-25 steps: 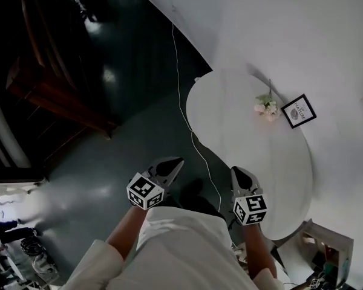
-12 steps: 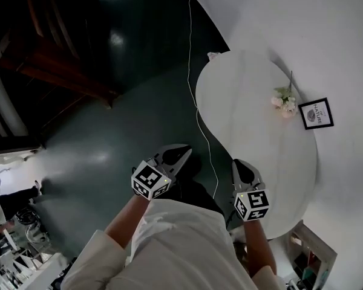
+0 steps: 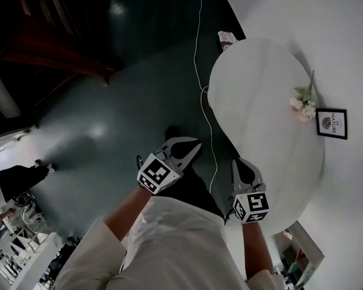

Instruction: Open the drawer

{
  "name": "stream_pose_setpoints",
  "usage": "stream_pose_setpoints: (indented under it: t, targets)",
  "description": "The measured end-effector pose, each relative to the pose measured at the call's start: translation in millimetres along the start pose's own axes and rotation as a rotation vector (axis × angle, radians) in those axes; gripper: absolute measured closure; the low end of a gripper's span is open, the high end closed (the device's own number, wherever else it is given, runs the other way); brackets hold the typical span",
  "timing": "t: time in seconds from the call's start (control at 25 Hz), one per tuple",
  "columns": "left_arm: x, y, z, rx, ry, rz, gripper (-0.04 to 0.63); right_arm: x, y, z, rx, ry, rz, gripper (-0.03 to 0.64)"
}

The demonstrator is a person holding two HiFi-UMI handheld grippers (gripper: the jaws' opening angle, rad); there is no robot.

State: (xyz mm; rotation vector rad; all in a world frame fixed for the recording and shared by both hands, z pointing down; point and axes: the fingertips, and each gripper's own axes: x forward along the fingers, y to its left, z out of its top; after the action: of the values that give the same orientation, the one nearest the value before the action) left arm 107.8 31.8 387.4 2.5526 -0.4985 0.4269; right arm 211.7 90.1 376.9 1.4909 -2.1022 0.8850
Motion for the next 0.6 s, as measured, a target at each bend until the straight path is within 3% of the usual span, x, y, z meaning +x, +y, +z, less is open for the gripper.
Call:
stream_pose_setpoints:
  t: [0.6]
  targets:
    - [55.0,75.1,-79.3,-0.023,0.011,-0.048,0.588,95.4,12.1,-55.5,0.000,0.138,0.006,0.606]
